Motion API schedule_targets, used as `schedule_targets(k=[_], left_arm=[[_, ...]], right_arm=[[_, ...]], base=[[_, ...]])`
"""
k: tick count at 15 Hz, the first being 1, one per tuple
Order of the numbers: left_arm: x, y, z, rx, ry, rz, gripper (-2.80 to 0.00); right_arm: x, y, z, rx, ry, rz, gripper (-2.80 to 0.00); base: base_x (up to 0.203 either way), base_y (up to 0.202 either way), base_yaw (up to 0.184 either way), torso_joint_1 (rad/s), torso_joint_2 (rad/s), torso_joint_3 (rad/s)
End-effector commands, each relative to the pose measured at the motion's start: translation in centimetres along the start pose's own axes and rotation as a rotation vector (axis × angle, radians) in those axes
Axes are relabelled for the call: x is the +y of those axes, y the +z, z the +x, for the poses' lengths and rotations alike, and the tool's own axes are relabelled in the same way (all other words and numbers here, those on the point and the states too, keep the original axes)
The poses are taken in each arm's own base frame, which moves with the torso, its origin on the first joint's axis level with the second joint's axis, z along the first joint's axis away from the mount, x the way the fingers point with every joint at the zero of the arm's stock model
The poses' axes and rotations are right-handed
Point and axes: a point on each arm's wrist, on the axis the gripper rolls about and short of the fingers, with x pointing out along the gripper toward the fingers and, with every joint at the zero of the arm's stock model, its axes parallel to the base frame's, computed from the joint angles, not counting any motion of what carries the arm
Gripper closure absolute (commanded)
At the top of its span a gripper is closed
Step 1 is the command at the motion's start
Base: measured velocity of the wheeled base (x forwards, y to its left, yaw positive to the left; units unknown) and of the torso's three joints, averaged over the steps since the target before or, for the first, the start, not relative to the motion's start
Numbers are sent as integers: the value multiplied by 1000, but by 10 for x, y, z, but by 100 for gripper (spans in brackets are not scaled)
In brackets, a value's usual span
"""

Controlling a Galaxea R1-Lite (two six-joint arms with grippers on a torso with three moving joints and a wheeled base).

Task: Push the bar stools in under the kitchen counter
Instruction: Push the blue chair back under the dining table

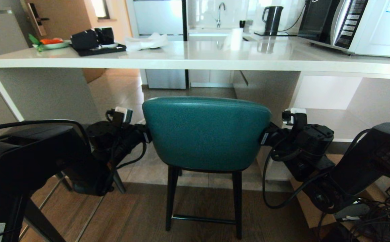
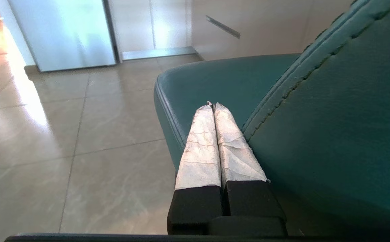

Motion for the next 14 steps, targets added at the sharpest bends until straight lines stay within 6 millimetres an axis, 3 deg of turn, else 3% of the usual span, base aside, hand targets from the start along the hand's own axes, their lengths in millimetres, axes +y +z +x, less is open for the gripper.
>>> schedule_targets(k=[1, 5, 9, 14], left_arm=[[-19, 0, -2, 11, -17, -10, 0], [-19, -1, -13, 44, 108, 5, 0], [-17, 10, -13, 16, 115, 41, 0], [-13, 8, -14, 27, 158, 64, 0]], right_arm=[[-1, -4, 2, 3, 1, 0, 0], [0, -3, 1, 0, 2, 1, 0], [-1, -3, 1, -2, 1, 1, 0], [0, -3, 2, -2, 5, 1, 0]], base=[[0, 0, 0, 0, 0, 0], [0, 0, 0, 0, 0, 0], [0, 0, 0, 0, 0, 0], [24, 0, 1, -1, 0, 2]])
